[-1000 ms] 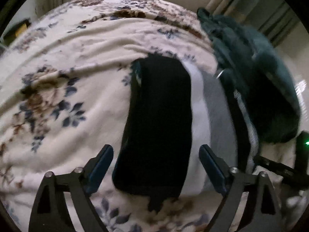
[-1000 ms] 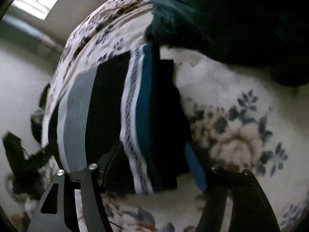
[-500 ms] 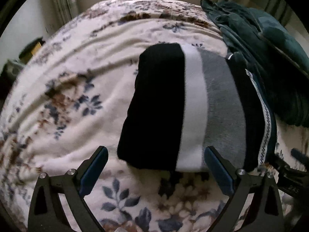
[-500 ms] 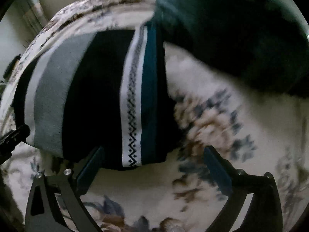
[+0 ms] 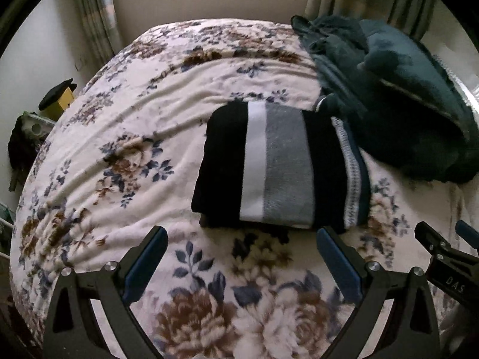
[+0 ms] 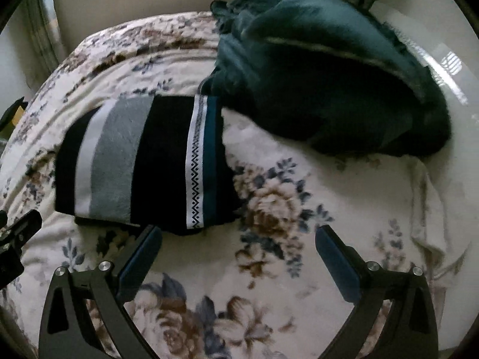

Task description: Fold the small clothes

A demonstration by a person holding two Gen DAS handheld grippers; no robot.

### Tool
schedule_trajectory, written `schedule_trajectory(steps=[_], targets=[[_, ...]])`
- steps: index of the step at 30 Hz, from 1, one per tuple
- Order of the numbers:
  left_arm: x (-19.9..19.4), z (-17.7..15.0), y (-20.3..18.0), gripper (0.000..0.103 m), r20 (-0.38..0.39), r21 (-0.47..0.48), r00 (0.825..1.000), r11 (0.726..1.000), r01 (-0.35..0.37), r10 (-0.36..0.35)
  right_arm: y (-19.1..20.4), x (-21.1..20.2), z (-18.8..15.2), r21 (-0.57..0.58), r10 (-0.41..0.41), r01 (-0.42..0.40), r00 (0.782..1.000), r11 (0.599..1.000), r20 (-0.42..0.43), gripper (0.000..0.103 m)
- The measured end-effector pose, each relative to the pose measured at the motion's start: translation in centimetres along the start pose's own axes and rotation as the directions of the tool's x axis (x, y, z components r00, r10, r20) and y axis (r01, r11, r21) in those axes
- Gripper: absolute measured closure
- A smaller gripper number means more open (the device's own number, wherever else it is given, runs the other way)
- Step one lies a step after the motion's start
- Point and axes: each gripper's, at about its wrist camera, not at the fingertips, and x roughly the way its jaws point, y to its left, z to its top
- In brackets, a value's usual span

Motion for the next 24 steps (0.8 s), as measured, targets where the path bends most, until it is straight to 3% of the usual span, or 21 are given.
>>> schedule_trajectory(steps=[6, 12, 24], targets=[[-7.1, -0.9, -0.4, 0.001, 0.028, 0.002, 0.999, 1.0, 0.018, -0.018, -1.6, -8.4, -0.7, 0.027, 0.003, -0.004, 0.999, 1.0, 0.048, 0.0], [-15.6, -2.6, -1.4, 0.001, 0.057, 0.018, 0.998, 0.999, 0.04, -0.041, -3.1, -19.4, -2.4, 0.025, 0.005, -0.008, 0.991, 1.0, 0.133, 0.0], [-30.9, -5.7, -2.6, 0.001, 0.188, 0.029, 0.982, 0.999, 0.022, -0.027, -6.4, -37.4, -6.7, -0.001, 0.035, -0.036, 0.965, 0.999, 0.261, 0.0]])
